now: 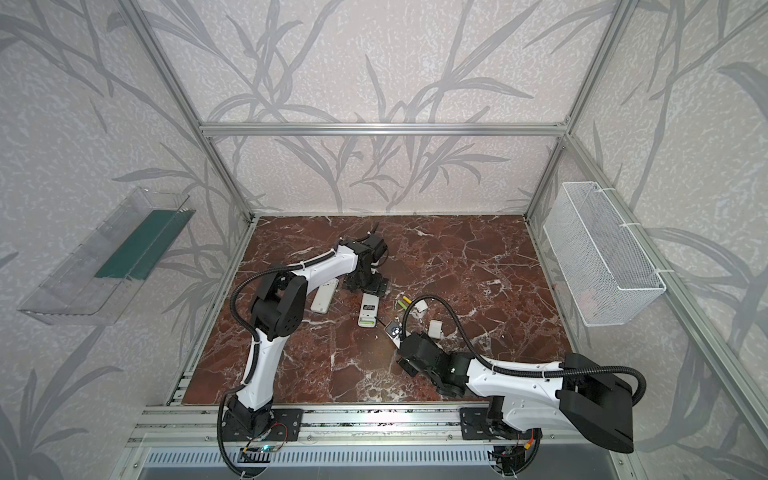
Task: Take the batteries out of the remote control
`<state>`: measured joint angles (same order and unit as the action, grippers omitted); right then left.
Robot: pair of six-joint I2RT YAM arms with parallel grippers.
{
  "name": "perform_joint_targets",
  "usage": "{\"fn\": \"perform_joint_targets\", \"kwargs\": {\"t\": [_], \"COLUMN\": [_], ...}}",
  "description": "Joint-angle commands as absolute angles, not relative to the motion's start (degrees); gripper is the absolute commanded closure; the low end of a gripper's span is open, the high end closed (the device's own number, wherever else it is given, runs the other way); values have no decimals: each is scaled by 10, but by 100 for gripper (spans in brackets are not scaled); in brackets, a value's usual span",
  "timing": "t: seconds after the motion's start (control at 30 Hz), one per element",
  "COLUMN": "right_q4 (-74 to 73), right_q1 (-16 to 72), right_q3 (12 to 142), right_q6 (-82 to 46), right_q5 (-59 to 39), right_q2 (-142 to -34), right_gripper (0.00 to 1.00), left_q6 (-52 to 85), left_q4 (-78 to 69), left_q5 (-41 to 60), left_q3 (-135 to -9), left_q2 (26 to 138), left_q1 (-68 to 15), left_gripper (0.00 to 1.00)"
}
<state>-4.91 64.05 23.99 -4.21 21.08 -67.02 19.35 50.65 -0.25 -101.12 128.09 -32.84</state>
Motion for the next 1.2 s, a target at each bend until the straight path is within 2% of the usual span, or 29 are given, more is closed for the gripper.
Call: {"fn": "perform_joint_targets", "kwargs": {"t": [0.0,0.6,0.9,1.17], "right_q4": [-34,-52,-46,-29], "right_q1": [639,657,657,657], "right_q3": [256,292,289,289], "right_q6": [-33,-4,-24,-33], "right_q5": [191,127,165,194], "right_q2": [-662,-701,-717,-711], "right_gripper": [100,100,100,100], "left_q6": [185,220,230,241], "left_q4": [549,554,533,501], "left_q5": [-53,-80,-62,-28], "left_q3": [-1031,-914,-837,-776], "left_q2": [1304,1235,1171,1121], "left_q1": [-323,-316,-316,-320], "left_gripper": [1,3,5,11]}}
